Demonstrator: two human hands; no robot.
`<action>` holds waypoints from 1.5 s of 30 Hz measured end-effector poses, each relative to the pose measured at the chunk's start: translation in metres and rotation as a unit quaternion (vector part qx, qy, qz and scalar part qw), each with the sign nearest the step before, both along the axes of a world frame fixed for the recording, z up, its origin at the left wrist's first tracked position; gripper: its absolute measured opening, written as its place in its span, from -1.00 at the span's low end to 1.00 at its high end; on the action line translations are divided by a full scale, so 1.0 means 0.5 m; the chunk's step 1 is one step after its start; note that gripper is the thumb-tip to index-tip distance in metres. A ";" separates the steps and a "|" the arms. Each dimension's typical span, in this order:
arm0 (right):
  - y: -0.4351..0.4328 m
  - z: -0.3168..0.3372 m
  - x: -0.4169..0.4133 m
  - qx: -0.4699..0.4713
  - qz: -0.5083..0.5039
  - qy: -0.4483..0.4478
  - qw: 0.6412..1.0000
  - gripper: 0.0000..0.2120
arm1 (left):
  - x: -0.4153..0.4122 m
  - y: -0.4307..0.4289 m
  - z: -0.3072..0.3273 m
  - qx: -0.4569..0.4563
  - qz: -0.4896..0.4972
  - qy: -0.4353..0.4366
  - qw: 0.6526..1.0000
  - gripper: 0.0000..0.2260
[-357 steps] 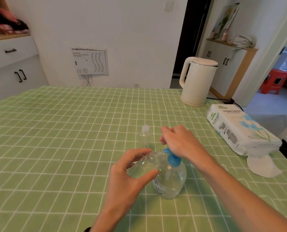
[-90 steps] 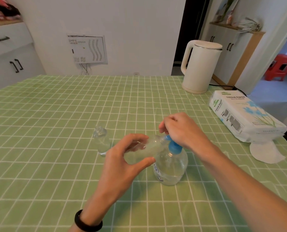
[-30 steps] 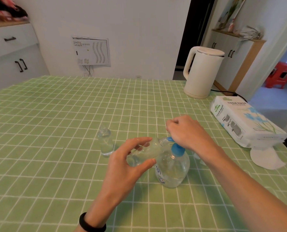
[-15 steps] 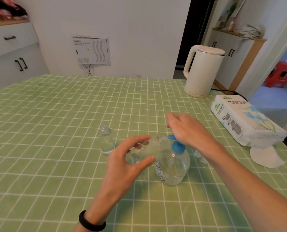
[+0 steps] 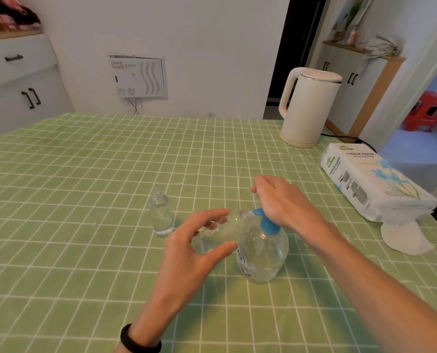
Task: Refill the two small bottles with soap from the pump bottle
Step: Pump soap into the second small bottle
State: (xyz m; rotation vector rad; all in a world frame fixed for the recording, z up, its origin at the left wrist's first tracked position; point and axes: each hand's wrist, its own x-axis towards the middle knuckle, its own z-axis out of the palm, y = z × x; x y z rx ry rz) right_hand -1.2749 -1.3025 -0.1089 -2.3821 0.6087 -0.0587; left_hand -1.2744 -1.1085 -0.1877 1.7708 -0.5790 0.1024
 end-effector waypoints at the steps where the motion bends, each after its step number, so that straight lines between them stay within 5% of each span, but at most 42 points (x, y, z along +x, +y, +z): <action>1: -0.001 0.003 0.000 -0.003 0.002 -0.001 1.000 -0.49 | 0.000 0.002 0.001 0.000 0.001 0.001 1.000 -0.55; 45: -0.005 0.015 0.006 -0.023 0.014 0.021 0.999 -0.55 | 0.002 -0.003 0.002 -0.028 -0.005 0.002 1.000 -0.54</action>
